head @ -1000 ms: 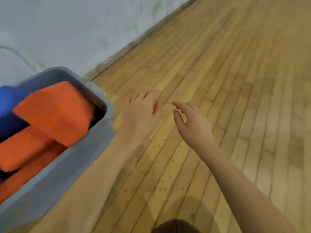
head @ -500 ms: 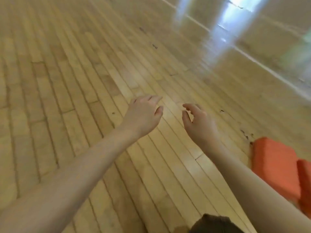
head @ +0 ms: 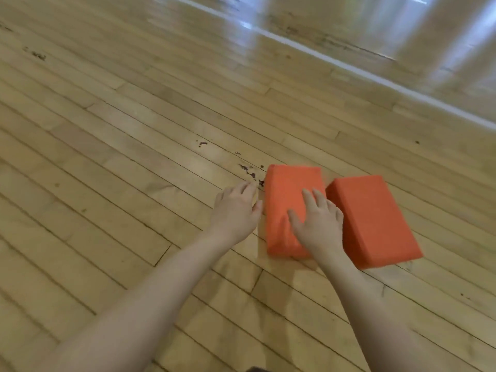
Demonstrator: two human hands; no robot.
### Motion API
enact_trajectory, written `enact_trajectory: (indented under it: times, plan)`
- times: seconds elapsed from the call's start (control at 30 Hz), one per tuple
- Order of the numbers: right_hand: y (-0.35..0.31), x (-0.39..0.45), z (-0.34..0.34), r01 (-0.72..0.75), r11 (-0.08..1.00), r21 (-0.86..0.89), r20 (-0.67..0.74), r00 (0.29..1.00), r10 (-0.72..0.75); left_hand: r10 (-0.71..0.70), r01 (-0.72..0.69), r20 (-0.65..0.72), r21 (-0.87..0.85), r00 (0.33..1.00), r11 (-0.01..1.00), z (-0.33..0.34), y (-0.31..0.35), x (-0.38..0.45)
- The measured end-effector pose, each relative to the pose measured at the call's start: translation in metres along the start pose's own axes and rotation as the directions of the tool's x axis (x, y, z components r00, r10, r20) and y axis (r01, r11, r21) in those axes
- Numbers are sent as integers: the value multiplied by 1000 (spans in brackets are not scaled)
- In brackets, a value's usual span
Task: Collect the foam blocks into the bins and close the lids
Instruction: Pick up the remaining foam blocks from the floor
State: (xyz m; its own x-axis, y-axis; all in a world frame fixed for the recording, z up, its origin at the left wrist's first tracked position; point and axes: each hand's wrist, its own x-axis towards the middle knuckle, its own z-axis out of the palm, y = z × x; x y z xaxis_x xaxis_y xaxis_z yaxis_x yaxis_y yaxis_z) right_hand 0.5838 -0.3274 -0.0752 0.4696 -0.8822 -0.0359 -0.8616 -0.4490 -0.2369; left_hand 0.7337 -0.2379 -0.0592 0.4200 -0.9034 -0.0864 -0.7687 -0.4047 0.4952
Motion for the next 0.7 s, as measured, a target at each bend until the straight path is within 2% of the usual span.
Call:
enact_trajectory:
  times: [0.1, 0.17, 0.23, 0.33, 0.4, 0.47, 0.57, 0.7]
  plan:
    - [38, 9, 30, -38, 993, -111, 144, 988, 54, -78, 67, 154, 75, 985, 995, 49, 12, 17]
    - [56, 10, 43, -59, 992, -113, 181, 980, 79, -122, 93, 230, 133, 966, 987, 77, 16, 22]
    - [65, 9, 51, -64, 997, -46, 183, 981, 72, -147, 112, 255, 147, 956, 983, 99, 19, 21]
    - [67, 6, 59, -71, 992, 107, 170, 984, 52, -181, 182, 256, 19, 949, 983, 116, 22, 12]
    - [66, 3, 62, -73, 977, 198, 130, 990, 48, -161, 187, 197, -122, 967, 975, 119, 23, 3]
    - [61, -3, 64, -64, 954, 293, 93, 995, 38, -157, 170, 70, -265, 985, 949, 114, 22, -7]
    - [46, -10, 63, -24, 906, 422, 37, 999, 9, -165, 131, -101, -285, 981, 950, 98, 15, -15]
    - [25, -14, 61, 17, 799, 601, 33, 998, -46, -63, -6, -166, -385, 984, 923, 67, 7, -24]
